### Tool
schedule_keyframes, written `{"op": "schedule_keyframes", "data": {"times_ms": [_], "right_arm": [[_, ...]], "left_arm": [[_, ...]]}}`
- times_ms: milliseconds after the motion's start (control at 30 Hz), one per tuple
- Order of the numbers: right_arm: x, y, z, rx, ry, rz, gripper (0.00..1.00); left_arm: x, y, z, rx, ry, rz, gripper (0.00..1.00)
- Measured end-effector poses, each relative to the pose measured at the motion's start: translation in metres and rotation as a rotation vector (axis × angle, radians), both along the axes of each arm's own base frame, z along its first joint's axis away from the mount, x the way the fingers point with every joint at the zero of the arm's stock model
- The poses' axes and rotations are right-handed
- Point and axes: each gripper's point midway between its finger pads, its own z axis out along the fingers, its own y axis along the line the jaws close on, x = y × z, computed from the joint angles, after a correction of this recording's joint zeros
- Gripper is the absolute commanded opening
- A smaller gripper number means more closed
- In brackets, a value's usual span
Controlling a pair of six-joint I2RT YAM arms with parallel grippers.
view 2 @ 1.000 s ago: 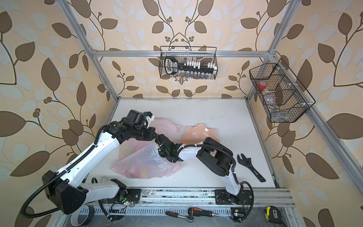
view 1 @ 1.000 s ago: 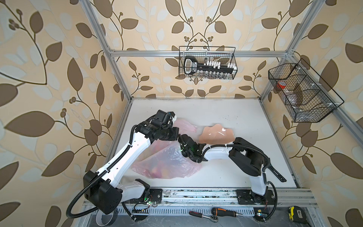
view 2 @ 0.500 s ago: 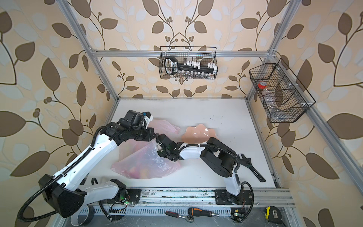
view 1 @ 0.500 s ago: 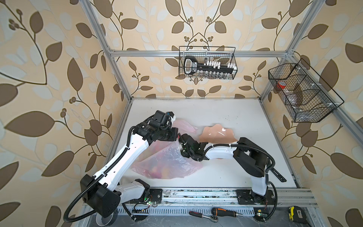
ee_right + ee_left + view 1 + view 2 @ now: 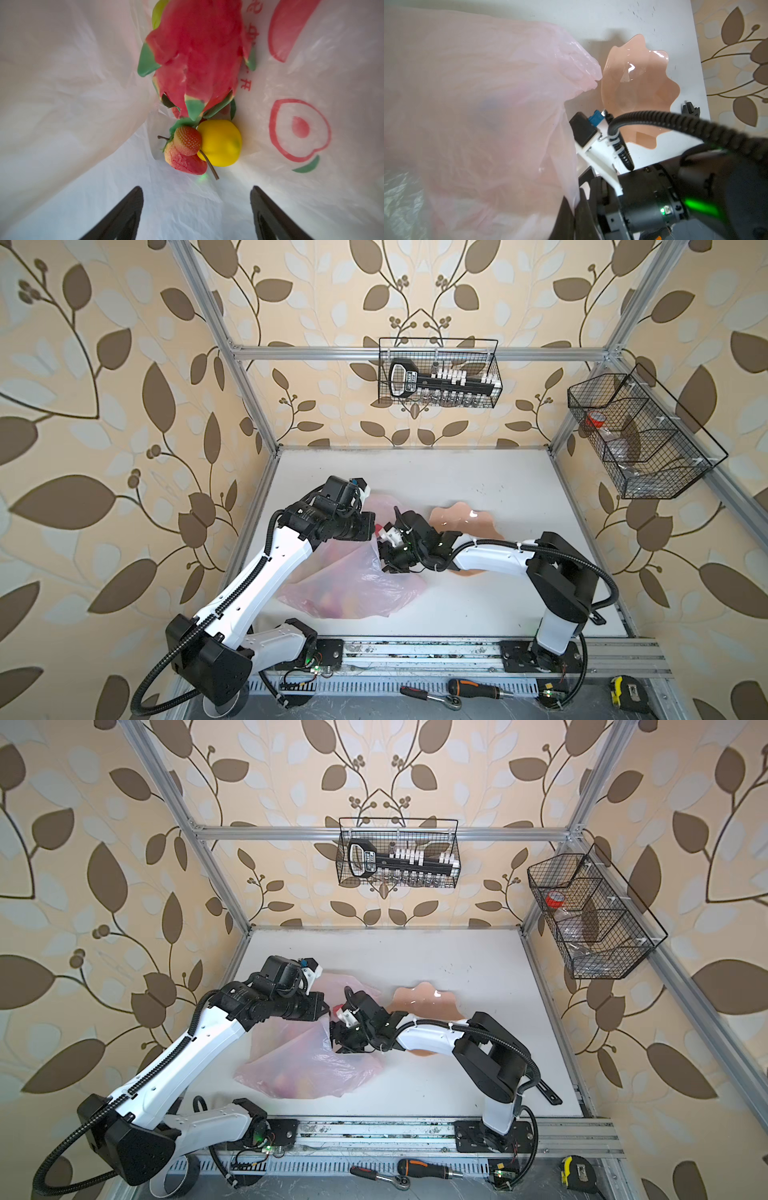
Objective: Place the fruits into the plastic bag
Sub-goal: Place the fruit in the plastic bag.
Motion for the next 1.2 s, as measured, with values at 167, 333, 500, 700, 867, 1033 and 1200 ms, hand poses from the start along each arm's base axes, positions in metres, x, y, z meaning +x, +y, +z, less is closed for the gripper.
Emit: {"op": "schedule_keyframes", "data": {"times_ms": [167,333,500,700,867,1033,1200], "right_arm": [[0.022,-0.031,0.008,-0.045,-0.057,-0.062,0.85],[0.036,-0.062,0.037,-0.067,-0.164,-0.094,0.92],[0.038,-0.096,0.071,-0.093,-0.336,-0.091,0.98],[0.015,-0.131,0.08,-0.127,-0.565,-0.011,0.98],[-0.011,-0.148,0.051,-0.158,-0.638,0.08,0.97],[-0.039,-0.141,0.032,-0.162,-0.701,0.201,0.96],[-0.052,-0.136,0.02,-0.161,-0.741,0.263,0.95]], "left_arm": [[-0.002,0.001,-0.005,0.005,0.013,-0.001,0.0],[-0.002,0.001,-0.005,0.005,0.012,-0.001,0.0],[-0.002,0.001,-0.005,0.005,0.011,-0.003,0.0],[-0.002,0.001,-0.006,0.007,0.013,-0.005,0.0],[-0.001,0.0,-0.01,0.014,0.024,-0.007,0.0],[0.0,0.0,-0.012,0.018,0.028,-0.01,0.0],[0.0,-0.001,-0.014,0.021,0.034,-0.011,0.0]]}}
